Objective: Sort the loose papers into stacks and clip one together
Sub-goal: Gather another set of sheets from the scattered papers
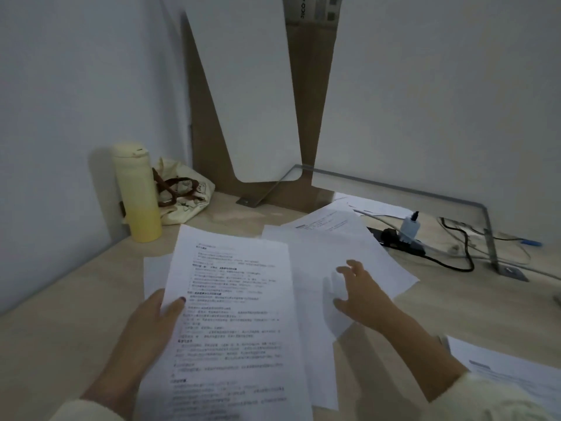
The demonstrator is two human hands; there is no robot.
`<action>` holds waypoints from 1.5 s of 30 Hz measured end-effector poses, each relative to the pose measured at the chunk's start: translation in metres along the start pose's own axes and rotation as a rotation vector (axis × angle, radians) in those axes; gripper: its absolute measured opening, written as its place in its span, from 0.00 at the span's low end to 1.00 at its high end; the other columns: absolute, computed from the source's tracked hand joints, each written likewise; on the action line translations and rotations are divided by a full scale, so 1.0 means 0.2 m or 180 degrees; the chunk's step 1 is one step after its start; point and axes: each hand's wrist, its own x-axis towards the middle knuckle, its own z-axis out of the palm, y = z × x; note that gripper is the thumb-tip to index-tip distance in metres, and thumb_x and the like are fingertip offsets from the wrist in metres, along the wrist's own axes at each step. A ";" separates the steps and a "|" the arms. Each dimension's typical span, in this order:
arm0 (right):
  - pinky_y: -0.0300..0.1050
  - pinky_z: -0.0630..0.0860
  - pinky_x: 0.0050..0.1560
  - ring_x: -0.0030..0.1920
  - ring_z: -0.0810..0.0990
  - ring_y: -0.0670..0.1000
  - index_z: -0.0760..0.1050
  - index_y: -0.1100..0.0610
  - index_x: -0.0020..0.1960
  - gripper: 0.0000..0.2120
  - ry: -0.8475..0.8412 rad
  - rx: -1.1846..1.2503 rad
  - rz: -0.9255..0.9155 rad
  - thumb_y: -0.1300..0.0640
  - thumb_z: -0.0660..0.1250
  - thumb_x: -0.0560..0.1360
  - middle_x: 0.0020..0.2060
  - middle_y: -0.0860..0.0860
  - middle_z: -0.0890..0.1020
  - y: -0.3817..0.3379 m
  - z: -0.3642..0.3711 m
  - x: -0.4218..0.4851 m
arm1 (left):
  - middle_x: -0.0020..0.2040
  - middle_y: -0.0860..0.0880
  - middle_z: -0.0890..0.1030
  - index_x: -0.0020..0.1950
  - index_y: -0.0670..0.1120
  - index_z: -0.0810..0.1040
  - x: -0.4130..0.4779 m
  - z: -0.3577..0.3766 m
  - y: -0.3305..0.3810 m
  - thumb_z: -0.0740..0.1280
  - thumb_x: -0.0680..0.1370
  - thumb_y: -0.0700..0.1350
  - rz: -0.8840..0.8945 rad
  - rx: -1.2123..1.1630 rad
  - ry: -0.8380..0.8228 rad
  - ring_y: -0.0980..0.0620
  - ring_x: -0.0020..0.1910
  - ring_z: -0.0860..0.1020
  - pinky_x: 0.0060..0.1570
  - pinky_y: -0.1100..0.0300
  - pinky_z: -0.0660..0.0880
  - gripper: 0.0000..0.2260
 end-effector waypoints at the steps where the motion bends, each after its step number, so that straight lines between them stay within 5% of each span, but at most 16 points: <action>1: 0.47 0.62 0.70 0.72 0.60 0.57 0.52 0.57 0.75 0.34 -0.0270 -0.0113 -0.0101 0.51 0.64 0.74 0.75 0.57 0.49 0.00 0.03 0.03 | 0.57 0.42 0.79 0.60 0.41 0.75 0.01 0.02 -0.05 0.59 0.79 0.43 -0.0070 0.0076 0.0113 0.45 0.52 0.75 0.49 0.55 0.67 0.12; 3: 0.49 0.60 0.71 0.73 0.58 0.59 0.47 0.56 0.76 0.38 -0.0696 -0.0324 -0.0196 0.48 0.64 0.74 0.75 0.58 0.49 -0.01 0.07 0.09 | 0.59 0.40 0.78 0.60 0.39 0.74 0.02 0.05 -0.12 0.59 0.79 0.43 -0.0206 0.0081 0.0287 0.42 0.56 0.76 0.51 0.55 0.67 0.12; 5: 0.49 0.66 0.66 0.69 0.66 0.58 0.51 0.57 0.75 0.34 -0.0891 -0.0448 -0.0230 0.49 0.62 0.75 0.71 0.60 0.61 -0.01 0.08 0.13 | 0.59 0.39 0.78 0.60 0.38 0.74 0.02 0.07 -0.17 0.60 0.79 0.42 -0.0263 0.0051 0.0425 0.41 0.57 0.75 0.52 0.54 0.67 0.13; 9: 0.44 0.68 0.46 0.57 0.75 0.56 0.62 0.60 0.67 0.21 -0.0557 -0.1084 -0.0449 0.56 0.57 0.76 0.57 0.58 0.74 -0.04 0.10 0.17 | 0.54 0.39 0.79 0.56 0.41 0.75 0.00 0.08 -0.19 0.60 0.78 0.42 -0.0066 -0.0142 0.0453 0.47 0.49 0.73 0.50 0.56 0.65 0.09; 13: 0.44 0.63 0.43 0.55 0.76 0.56 0.66 0.60 0.63 0.16 -0.0233 -0.1308 -0.0504 0.59 0.54 0.77 0.55 0.57 0.76 -0.04 0.13 0.19 | 0.48 0.45 0.77 0.52 0.47 0.74 -0.01 0.07 -0.18 0.60 0.78 0.42 -0.0015 -0.0351 0.0496 0.48 0.48 0.73 0.49 0.57 0.65 0.05; 18: 0.43 0.68 0.59 0.60 0.74 0.54 0.64 0.55 0.69 0.22 -0.0495 -0.0926 -0.0526 0.49 0.58 0.77 0.61 0.53 0.76 0.04 0.07 0.20 | 0.47 0.45 0.78 0.49 0.46 0.74 -0.02 0.07 -0.20 0.60 0.78 0.42 0.0091 -0.0319 0.0552 0.47 0.46 0.74 0.45 0.56 0.66 0.04; 23: 0.43 0.64 0.41 0.42 0.69 0.53 0.67 0.59 0.64 0.17 -0.0396 -0.1312 -0.0677 0.58 0.56 0.76 0.41 0.54 0.73 0.01 0.08 0.21 | 0.46 0.46 0.78 0.51 0.44 0.75 -0.03 0.08 -0.20 0.60 0.79 0.42 0.0210 -0.0357 0.0552 0.49 0.46 0.76 0.43 0.58 0.67 0.05; 30: 0.43 0.62 0.41 0.52 0.78 0.55 0.68 0.60 0.59 0.13 0.0016 -0.1289 -0.0410 0.63 0.53 0.77 0.41 0.53 0.75 0.00 0.15 0.20 | 0.48 0.46 0.77 0.54 0.41 0.74 -0.01 0.08 -0.19 0.59 0.79 0.40 0.0189 -0.0347 0.0648 0.49 0.49 0.74 0.50 0.58 0.66 0.08; 36: 0.45 0.67 0.38 0.39 0.75 0.57 0.72 0.60 0.50 0.11 0.1476 0.0382 0.0513 0.60 0.52 0.80 0.41 0.57 0.80 -0.01 0.07 0.13 | 0.48 0.46 0.77 0.51 0.44 0.73 -0.01 0.09 -0.19 0.59 0.79 0.39 0.0141 -0.0460 0.0747 0.49 0.49 0.74 0.50 0.60 0.66 0.05; 39: 0.44 0.65 0.37 0.38 0.73 0.55 0.73 0.60 0.51 0.09 0.2310 0.1158 0.0476 0.59 0.55 0.80 0.39 0.54 0.76 -0.07 -0.14 0.06 | 0.51 0.44 0.77 0.58 0.38 0.74 0.00 0.09 -0.21 0.59 0.79 0.40 0.0086 -0.0367 0.0796 0.49 0.50 0.73 0.53 0.58 0.67 0.10; 43: 0.26 0.68 0.34 0.35 0.74 0.37 0.73 0.56 0.48 0.07 0.2358 0.2530 0.0085 0.61 0.57 0.79 0.36 0.44 0.76 -0.19 -0.37 -0.08 | 0.55 0.39 0.78 0.58 0.38 0.74 0.02 0.09 -0.23 0.58 0.79 0.42 0.0095 -0.0233 0.0773 0.48 0.50 0.72 0.50 0.56 0.67 0.11; 45: 0.35 0.69 0.40 0.36 0.74 0.39 0.75 0.54 0.45 0.08 0.1947 0.3461 0.0082 0.60 0.58 0.79 0.35 0.43 0.77 -0.20 -0.40 -0.13 | 0.55 0.39 0.78 0.57 0.39 0.74 0.02 0.09 -0.23 0.58 0.79 0.42 0.0092 -0.0270 0.0736 0.48 0.50 0.73 0.50 0.56 0.67 0.11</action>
